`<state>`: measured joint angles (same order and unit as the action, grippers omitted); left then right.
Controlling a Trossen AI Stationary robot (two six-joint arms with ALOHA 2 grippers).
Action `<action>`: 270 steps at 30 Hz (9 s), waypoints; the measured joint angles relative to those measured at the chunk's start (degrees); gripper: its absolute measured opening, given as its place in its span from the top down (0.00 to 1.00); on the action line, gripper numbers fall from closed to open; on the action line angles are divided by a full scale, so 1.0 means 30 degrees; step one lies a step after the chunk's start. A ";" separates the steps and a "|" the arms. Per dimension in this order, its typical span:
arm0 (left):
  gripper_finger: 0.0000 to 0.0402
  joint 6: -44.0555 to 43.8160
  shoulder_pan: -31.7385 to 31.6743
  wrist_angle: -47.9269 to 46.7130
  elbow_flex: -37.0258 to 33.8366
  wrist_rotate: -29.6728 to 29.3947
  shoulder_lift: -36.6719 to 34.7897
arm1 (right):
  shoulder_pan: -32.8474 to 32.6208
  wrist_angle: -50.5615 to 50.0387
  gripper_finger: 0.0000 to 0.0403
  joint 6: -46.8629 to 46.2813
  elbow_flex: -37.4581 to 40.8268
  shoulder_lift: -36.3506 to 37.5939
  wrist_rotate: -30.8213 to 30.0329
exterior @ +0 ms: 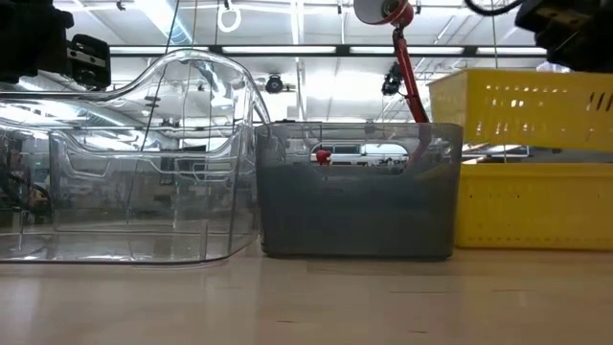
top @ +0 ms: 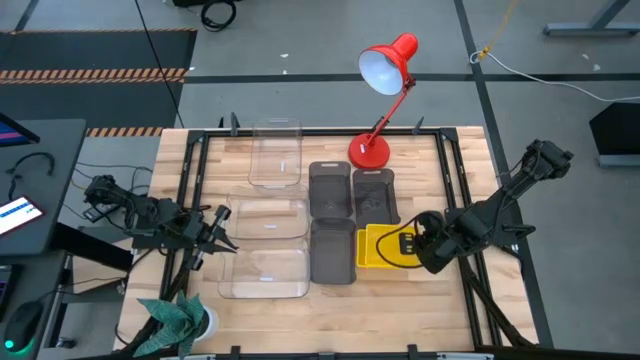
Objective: Stack baskets by color
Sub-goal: Stack the bottom yellow bin on the stacked yellow bins, then stack the bottom black bin on the top left black bin, then stack the right black bin on the stacked black bins
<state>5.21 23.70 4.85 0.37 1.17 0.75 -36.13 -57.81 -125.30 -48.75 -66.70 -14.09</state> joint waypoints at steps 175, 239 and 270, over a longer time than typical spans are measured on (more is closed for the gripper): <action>0.92 0.0000 -0.0004 0.0290 0.0003 0.0000 0.0248 | 0.3311 0.4739 0.99 3.3673 -1.3369 -1.3837 0.1566; 0.93 0.0000 -0.0006 0.0290 -0.0003 0.0000 0.0240 | 1.1639 0.8987 0.99 4.2871 -0.7829 -1.1125 0.2364; 0.92 0.0000 -0.0004 0.0290 0.0003 0.0000 0.0240 | 1.1722 0.9126 0.72 4.0102 -0.7766 -1.0519 0.3588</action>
<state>5.21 23.69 5.72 0.38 1.17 1.48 -0.96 -30.43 -4.99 -72.05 -98.26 -3.32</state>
